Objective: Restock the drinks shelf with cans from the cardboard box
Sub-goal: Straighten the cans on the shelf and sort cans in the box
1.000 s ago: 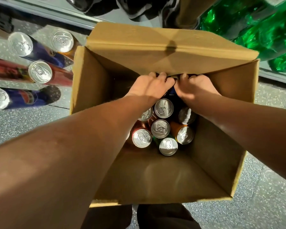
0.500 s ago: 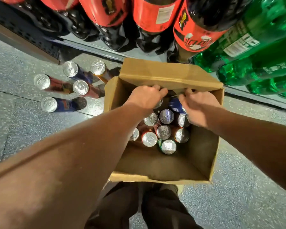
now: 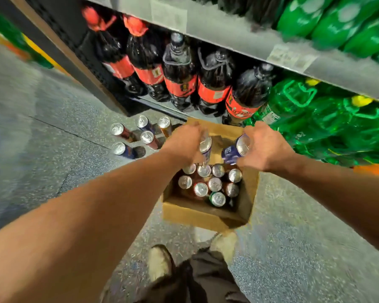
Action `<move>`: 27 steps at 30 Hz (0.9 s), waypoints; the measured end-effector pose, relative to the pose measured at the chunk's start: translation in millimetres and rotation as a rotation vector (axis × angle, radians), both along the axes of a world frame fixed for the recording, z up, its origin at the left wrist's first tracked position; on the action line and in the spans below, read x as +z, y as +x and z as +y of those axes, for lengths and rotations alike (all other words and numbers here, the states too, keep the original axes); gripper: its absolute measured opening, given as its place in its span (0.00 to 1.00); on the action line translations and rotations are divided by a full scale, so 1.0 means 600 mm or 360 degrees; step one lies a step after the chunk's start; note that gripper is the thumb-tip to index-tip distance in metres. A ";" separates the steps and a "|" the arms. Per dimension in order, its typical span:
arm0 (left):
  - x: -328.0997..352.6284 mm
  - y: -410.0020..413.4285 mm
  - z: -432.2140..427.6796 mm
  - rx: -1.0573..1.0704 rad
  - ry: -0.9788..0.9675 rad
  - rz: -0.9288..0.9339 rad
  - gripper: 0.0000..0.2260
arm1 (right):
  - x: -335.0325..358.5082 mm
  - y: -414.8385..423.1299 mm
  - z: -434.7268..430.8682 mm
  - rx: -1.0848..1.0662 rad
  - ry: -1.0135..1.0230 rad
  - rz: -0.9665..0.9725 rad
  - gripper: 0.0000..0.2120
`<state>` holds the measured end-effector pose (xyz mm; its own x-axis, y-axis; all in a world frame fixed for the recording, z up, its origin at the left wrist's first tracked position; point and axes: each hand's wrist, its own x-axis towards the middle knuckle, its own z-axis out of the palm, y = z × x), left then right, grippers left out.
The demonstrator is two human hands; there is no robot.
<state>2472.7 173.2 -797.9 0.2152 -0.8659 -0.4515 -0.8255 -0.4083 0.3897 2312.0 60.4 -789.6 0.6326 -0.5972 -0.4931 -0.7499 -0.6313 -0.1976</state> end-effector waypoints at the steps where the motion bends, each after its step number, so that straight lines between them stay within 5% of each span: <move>1: 0.024 0.003 0.005 0.0060 -0.0039 0.0029 0.16 | 0.020 -0.001 0.004 -0.0072 0.0014 -0.0050 0.21; 15: 0.366 0.024 0.080 0.0525 -0.0461 0.0515 0.30 | 0.324 -0.003 0.066 -0.0753 0.0121 -0.0772 0.24; 22: 0.551 0.031 0.100 0.0633 -0.0703 0.0627 0.27 | 0.508 0.007 0.088 -0.0985 0.0120 -0.1197 0.28; 27: 0.680 0.031 0.117 0.0706 -0.0976 0.0724 0.26 | 0.646 0.008 0.114 -0.1039 0.0211 -0.1578 0.15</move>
